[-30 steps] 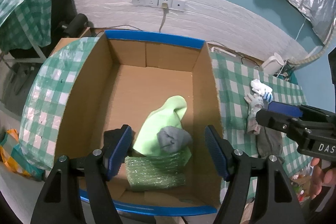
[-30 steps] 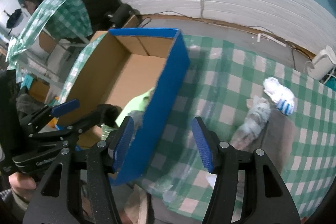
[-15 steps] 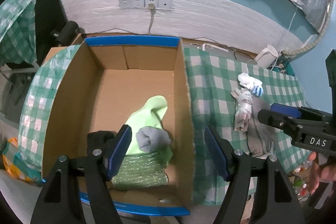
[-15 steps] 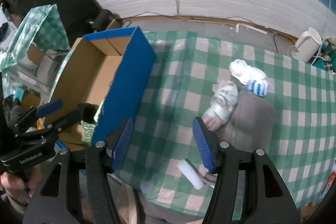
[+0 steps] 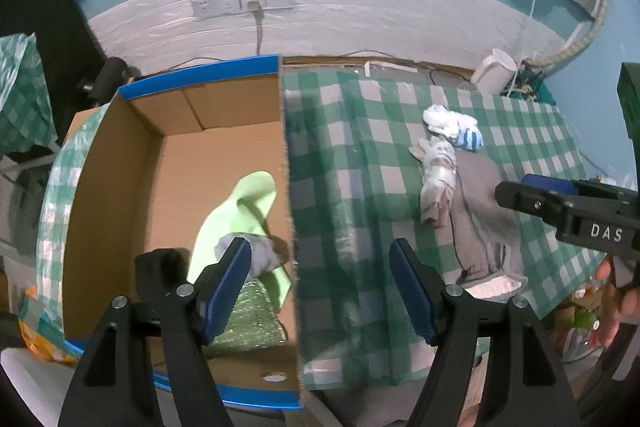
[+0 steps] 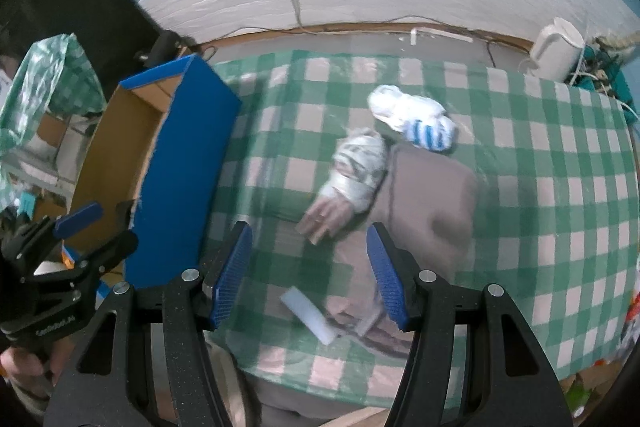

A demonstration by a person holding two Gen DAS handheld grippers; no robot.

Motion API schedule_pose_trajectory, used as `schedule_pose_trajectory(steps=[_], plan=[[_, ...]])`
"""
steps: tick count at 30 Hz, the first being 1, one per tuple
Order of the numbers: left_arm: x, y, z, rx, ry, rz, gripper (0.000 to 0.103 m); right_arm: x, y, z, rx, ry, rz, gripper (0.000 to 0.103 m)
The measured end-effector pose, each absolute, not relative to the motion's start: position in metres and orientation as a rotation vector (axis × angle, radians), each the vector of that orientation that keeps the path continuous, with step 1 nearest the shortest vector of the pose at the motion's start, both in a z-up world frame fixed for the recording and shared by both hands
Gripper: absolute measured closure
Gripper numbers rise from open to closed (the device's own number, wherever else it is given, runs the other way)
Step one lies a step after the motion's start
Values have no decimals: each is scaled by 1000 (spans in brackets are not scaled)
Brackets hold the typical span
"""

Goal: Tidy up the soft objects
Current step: 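Move both tools back over the grey sweater on the table, then lower the right gripper onto the grey sweater's ribbed hem and close it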

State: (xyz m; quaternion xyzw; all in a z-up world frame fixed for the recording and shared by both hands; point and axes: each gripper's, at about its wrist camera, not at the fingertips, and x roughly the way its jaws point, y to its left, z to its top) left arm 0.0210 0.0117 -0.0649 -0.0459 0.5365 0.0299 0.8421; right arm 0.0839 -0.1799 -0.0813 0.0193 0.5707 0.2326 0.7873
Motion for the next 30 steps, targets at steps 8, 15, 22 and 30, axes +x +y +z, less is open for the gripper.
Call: schedule_pose_trajectory(steps=[8,15,22,30], plan=[[27,-15,-73,-35,1163,48,30,86,-206,-98,54,1257,454,44],[37,-31,-85,1,1190,45,30,88,-222,-118,59,1296,414,44],[46,-37,-98,11,1221,55,30,88,-226,-140,61,1344,381,43],[54,-45,-109,24,1237,47,30,87,-217,-162,10,1372,352,42]])
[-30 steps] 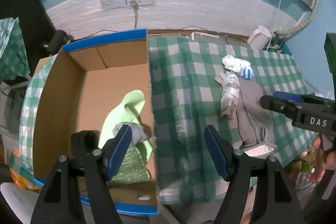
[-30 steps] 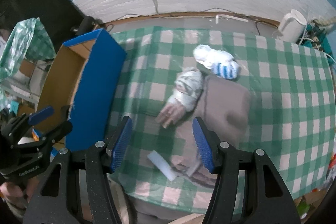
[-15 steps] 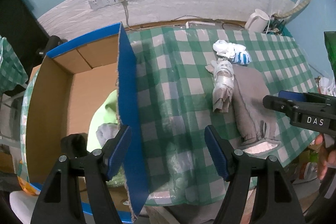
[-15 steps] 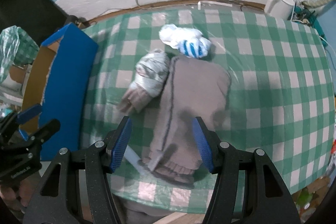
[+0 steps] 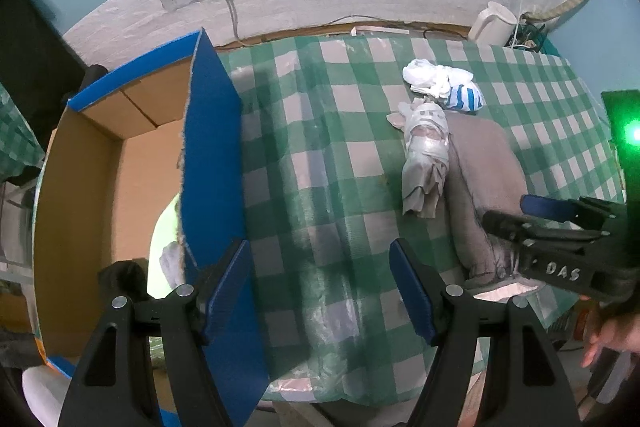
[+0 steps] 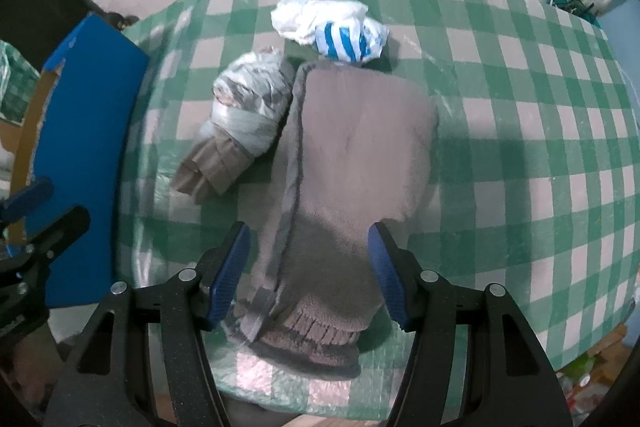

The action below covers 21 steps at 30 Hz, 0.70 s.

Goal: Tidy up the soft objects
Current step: 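Lower the right gripper onto the grey sweater's ribbed hem and close it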

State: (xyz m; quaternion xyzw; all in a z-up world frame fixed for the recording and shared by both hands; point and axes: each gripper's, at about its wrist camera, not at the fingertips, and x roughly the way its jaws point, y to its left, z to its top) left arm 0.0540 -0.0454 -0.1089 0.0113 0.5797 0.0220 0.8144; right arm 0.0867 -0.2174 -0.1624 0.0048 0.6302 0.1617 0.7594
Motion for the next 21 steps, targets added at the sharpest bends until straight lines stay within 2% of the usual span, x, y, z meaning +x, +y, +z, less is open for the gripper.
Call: schedule_pose_trajectory(steps=[13,15,20,21], plan=[[65,-48,-123,1,1265,52,30,86,-210,-186,-109,1380,362,43],[67,-50,-122,-1,1264,49,30,84,-210,-189,-141,1379,362,55],[72,-58,-121,3,1261,36,30,85,-221,-189,-129,1391,369,77],[73,-59,-122,6,1260,33,30,85,-226,-189,-128,1392,363,87]])
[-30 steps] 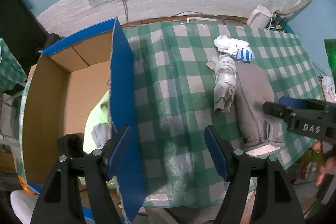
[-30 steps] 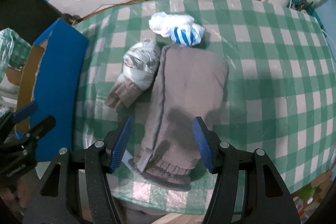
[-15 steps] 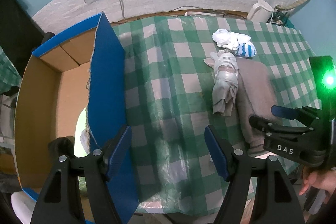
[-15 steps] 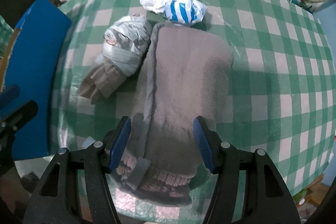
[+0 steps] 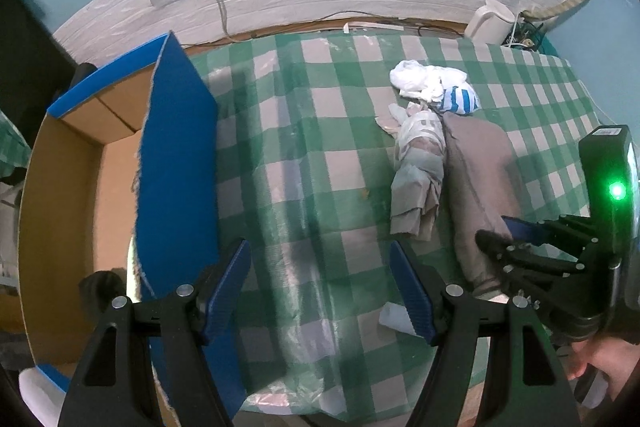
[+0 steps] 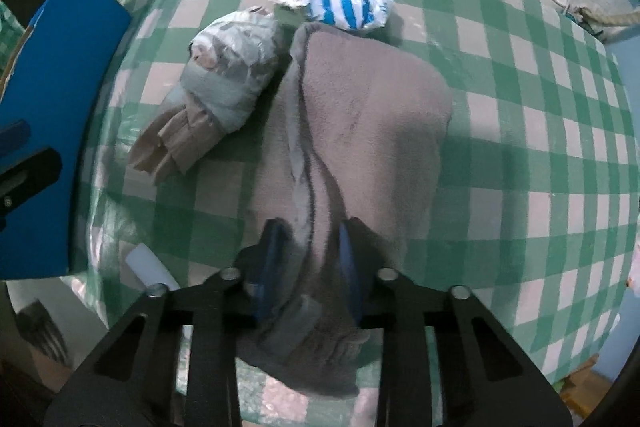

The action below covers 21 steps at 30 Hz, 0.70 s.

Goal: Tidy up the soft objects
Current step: 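Lower the right gripper onto the grey sweater's ribbed hem and close it, then lower the left gripper onto the white plastic-wrapped bundle and close it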

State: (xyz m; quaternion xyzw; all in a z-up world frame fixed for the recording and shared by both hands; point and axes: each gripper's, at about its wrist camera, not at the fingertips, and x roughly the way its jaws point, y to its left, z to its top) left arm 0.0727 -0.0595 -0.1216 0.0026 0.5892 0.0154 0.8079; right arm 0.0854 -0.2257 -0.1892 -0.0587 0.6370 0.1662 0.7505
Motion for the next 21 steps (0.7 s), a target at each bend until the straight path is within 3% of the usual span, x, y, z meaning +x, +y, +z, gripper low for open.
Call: schedule_pose_trajectory(steps=[21], plan=[[101,-107,-138,0,1284,-17,29,100,-317,-183,-143,1351,246,89]])
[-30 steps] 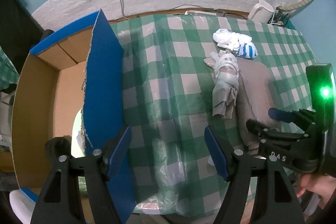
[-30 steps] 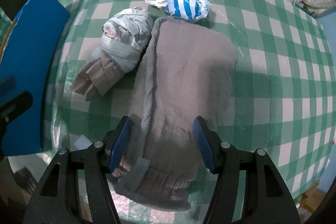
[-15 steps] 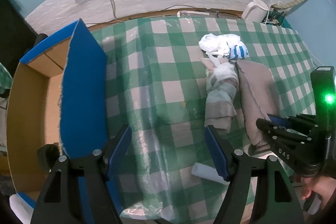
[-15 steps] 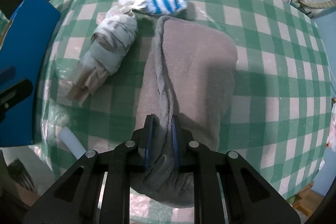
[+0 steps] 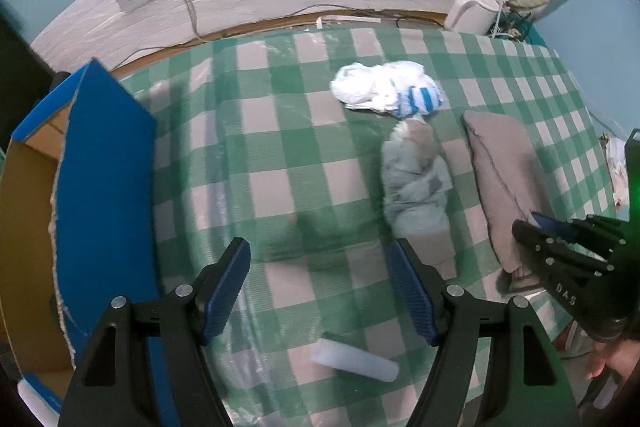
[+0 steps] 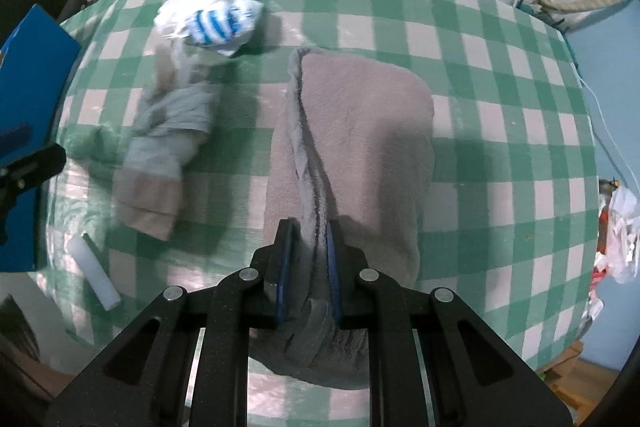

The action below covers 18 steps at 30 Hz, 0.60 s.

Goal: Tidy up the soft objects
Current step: 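Lower the left gripper onto the white plastic-wrapped bundle and close it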

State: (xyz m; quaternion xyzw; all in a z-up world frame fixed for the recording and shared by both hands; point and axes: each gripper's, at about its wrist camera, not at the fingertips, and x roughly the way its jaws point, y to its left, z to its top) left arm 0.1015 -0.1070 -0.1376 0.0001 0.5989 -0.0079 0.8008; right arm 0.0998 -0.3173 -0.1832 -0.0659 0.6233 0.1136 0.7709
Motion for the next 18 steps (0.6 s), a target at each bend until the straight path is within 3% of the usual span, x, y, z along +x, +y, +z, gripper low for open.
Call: schedule_pose_trajectory(steps=[10,11,15,18], plan=[[112,-145,-145,33,1297,-58,24,118,-348,-188,-75,1328,243,89],[114,-148,-145,26,1295,-54,24,128,-354,-192,-57,1330,258,85],[120,-159,-149,21,1295,-66,23,129,-361,-199,-11,1336,278,52],[126,-165,-154,27,1312,-55,23,129,-361,-203,-41,1325,266,40]])
